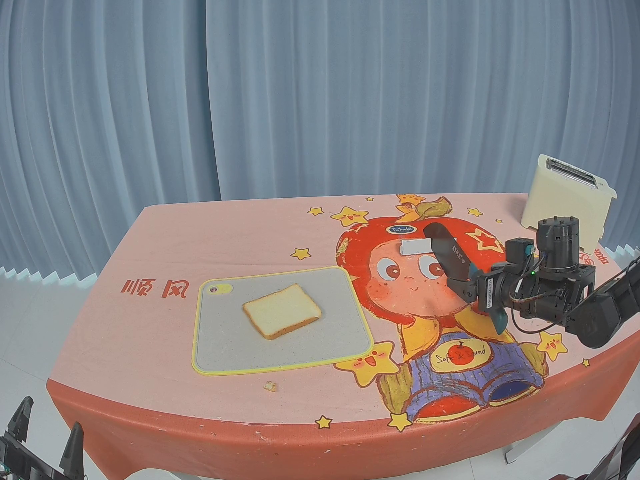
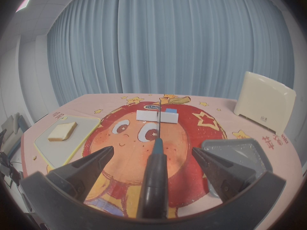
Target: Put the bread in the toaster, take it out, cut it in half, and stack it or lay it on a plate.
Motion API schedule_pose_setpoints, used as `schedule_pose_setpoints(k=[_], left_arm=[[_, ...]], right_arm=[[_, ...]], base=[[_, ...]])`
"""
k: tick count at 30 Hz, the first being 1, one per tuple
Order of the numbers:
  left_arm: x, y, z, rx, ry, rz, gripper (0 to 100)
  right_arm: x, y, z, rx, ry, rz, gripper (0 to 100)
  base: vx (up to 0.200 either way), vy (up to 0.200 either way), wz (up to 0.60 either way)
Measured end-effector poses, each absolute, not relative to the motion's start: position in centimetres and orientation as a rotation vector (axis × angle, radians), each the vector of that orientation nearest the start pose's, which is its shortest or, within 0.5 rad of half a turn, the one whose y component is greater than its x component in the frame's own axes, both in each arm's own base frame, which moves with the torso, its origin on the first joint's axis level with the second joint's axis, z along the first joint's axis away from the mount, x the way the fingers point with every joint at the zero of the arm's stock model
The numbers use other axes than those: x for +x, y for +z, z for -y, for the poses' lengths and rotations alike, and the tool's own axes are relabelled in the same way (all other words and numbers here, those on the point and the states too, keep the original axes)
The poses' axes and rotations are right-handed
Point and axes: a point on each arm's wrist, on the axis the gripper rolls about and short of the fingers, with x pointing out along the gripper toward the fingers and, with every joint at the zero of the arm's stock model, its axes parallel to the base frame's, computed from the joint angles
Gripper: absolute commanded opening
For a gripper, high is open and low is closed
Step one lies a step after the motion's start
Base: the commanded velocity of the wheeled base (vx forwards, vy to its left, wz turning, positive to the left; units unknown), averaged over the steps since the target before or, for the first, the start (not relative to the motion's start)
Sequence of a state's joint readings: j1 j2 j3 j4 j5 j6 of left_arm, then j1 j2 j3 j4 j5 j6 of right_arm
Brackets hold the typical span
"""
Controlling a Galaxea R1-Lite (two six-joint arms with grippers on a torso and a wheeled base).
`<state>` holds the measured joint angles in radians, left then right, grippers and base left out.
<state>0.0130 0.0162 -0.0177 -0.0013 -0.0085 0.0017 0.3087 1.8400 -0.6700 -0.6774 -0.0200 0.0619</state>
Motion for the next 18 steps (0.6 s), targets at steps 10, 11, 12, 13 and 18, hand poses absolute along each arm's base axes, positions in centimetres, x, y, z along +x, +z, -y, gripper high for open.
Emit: schedule_pose_setpoints(k=[10, 11, 12, 13, 18], left_arm=[[-2.3, 8.1, 0.0, 0.002, 0.005, 0.003, 100], [-2.3, 8.1, 0.1, 0.002, 0.004, 0.003, 100], [-2.3, 8.1, 0.1, 0.002, 0.004, 0.003, 100], [-2.3, 8.1, 0.1, 0.002, 0.004, 0.003, 100], [-2.3, 8.1, 0.0, 0.002, 0.005, 0.003, 100]], right_arm=[[29.3, 9.9, -9.2, -0.011, 0.257, -0.533, 100], [29.3, 9.9, -9.2, -0.011, 0.257, -0.535, 100], [29.3, 9.8, -9.2, -0.011, 0.257, -0.535, 100], [29.3, 9.8, -9.2, -0.011, 0.257, -0.537, 0], [29.1, 9.6, -9.2, -0.013, 0.257, -0.546, 0]], base=[[0.0, 0.0, 0.0], [0.0, 0.0, 0.0], [0.0, 0.0, 0.0], [0.0, 0.0, 0.0], [0.0, 0.0, 0.0]])
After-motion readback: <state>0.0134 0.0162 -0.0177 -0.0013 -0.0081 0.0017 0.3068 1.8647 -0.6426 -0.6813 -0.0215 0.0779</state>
